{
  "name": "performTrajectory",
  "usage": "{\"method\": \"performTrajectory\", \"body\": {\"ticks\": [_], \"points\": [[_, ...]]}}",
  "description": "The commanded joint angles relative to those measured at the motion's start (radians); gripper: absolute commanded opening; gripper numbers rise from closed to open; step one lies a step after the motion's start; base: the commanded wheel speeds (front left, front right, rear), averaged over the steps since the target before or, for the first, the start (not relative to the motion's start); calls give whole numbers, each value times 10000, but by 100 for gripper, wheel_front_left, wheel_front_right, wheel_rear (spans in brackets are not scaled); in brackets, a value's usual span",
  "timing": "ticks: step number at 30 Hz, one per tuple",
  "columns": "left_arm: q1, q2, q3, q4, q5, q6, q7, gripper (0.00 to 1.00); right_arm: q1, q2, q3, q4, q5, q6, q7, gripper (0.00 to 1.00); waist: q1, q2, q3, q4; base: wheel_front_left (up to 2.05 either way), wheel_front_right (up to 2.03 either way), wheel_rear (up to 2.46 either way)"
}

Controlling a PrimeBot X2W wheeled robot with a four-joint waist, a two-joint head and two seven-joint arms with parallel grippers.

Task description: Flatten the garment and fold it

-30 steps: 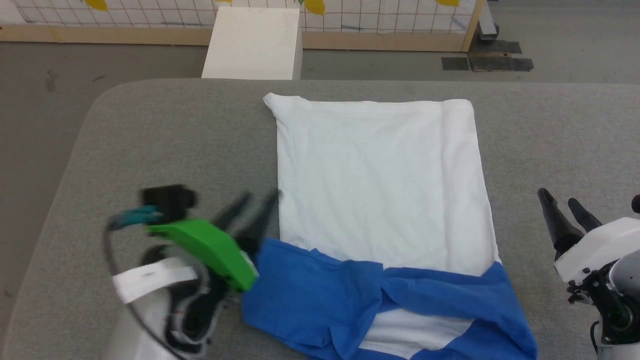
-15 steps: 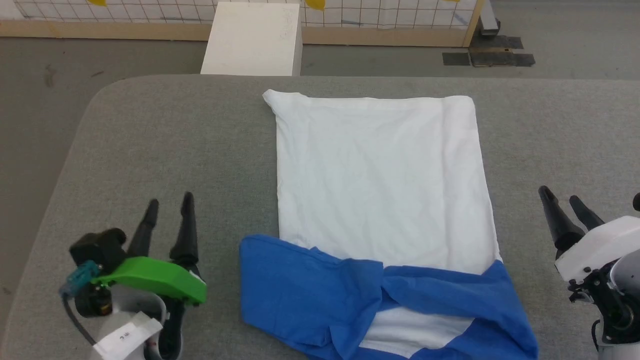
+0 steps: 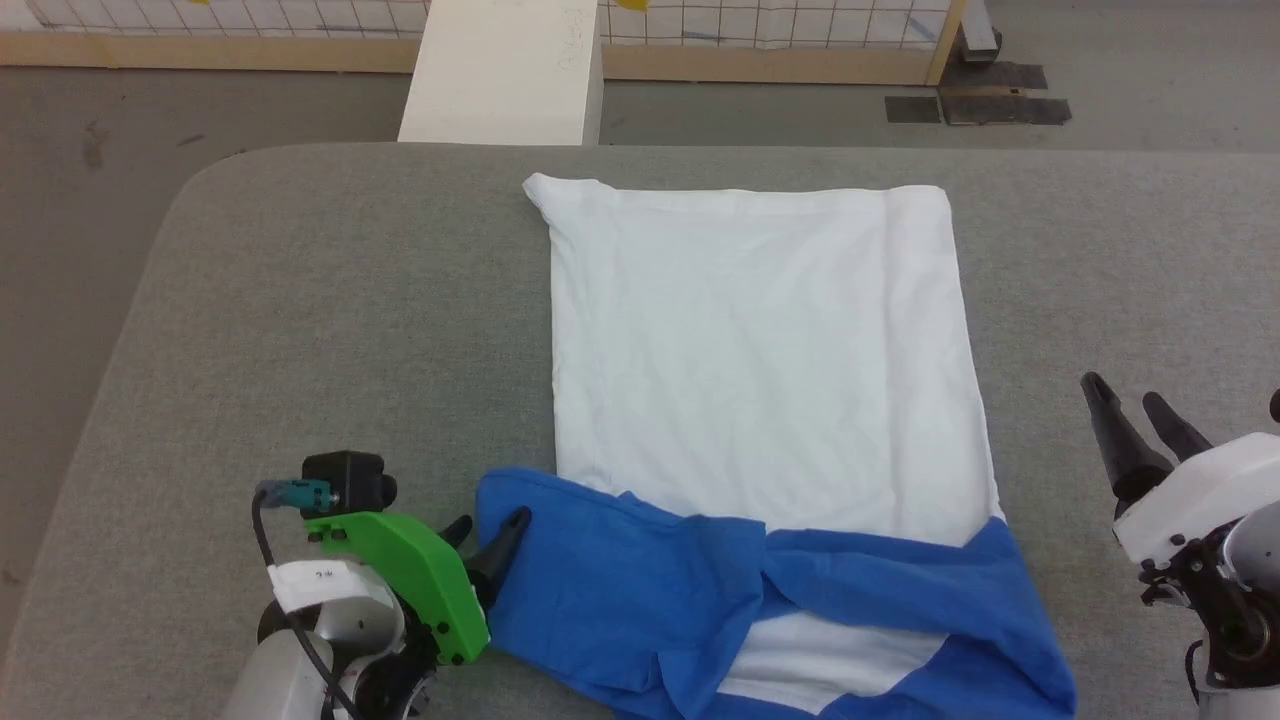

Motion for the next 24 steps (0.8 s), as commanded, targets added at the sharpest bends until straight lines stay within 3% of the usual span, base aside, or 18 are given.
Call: {"method": "performTrajectory", "body": {"ticks": [1, 2, 3, 4, 14, 24], "points": [[50, 61, -35, -123, -119, 61, 148, 100, -3, 5, 13, 19, -56, -13, -44, 100, 0, 0, 35, -52, 0, 0, 0], [59, 53, -54, -190, -164, 59, 218, 80, -11, 5, 20, 37, -55, -13, -56, 100, 0, 0, 42, -73, 0, 0, 0], [67, 55, -63, -272, -182, 47, 219, 19, -16, 5, 21, 61, -54, -13, -73, 100, 0, 0, 48, -99, 0, 0, 0], [83, 60, -60, -316, -188, 47, 207, 0, -17, 5, 19, 79, -53, -13, -88, 100, 0, 0, 53, -116, 0, 0, 0], [111, 165, 581, -1118, -253, 271, -570, 0, 10, 5, -91, 207, -113, -13, -169, 100, 0, 0, 23, -121, 0, 0, 0], [-230, 824, 2283, -2440, 394, 1592, -1625, 0, -38, 5, -74, 294, -127, -13, -148, 100, 0, 0, -142, -73, 0, 0, 0]]}}
